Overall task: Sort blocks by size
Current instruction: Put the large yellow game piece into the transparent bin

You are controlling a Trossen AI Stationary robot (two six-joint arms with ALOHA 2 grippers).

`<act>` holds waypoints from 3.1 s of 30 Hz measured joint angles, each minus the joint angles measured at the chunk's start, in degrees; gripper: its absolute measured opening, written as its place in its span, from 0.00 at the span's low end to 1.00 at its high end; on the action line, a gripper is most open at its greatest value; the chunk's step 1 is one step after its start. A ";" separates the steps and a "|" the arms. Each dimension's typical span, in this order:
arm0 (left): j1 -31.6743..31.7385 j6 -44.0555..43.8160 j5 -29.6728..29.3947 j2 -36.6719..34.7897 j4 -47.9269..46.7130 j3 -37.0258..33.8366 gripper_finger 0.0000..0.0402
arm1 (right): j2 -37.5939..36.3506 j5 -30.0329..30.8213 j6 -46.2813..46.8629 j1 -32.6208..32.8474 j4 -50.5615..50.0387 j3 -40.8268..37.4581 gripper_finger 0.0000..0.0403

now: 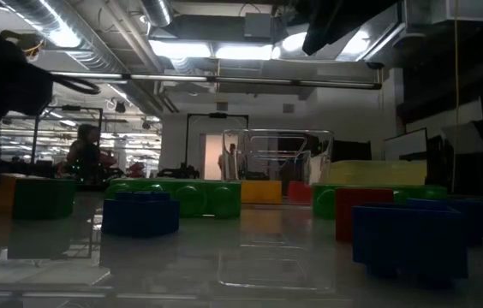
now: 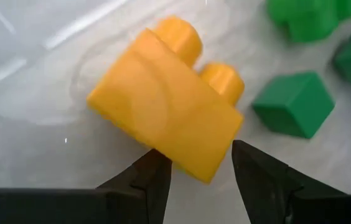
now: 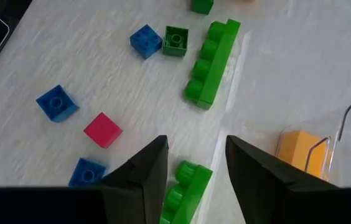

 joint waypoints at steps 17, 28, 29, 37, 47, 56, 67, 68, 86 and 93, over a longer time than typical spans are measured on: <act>0.07 11.70 -11.36 0.17 -0.57 0.02 0.39 | 0.00 0.00 -0.02 -0.01 0.02 0.00 0.41; 0.07 16.84 -12.75 3.70 -0.49 0.02 0.39 | 0.00 0.01 -0.03 -0.01 0.01 0.00 0.41; 0.07 17.37 -12.84 3.84 -0.49 0.02 0.39 | -0.02 0.00 -0.04 -0.01 0.02 0.00 0.41; 0.07 20.19 -14.32 6.29 -0.44 0.02 0.29 | -0.02 0.01 -0.04 -0.01 0.00 0.00 0.41; 0.05 23.36 -15.14 9.05 0.31 0.02 0.13 | -0.02 0.02 -0.03 -0.01 0.00 0.00 0.41; 0.03 25.70 -15.04 9.07 1.48 0.07 0.02 | -0.02 0.02 -0.04 0.00 -0.02 0.00 0.41; 0.00 25.27 -15.14 9.07 1.55 0.07 0.01 | -0.02 0.02 -0.04 -0.01 -0.07 0.00 0.41; 0.00 24.68 -15.14 9.07 1.57 0.07 0.01 | -0.02 0.02 -0.04 -0.01 -0.04 0.00 0.41; 0.03 25.92 -19.71 9.07 2.79 0.04 0.31 | -0.02 0.02 -0.03 -0.01 -0.07 0.00 0.41; 0.07 27.29 -24.86 9.14 2.75 0.04 0.30 | -0.02 0.02 -0.04 -0.01 -0.07 0.00 0.41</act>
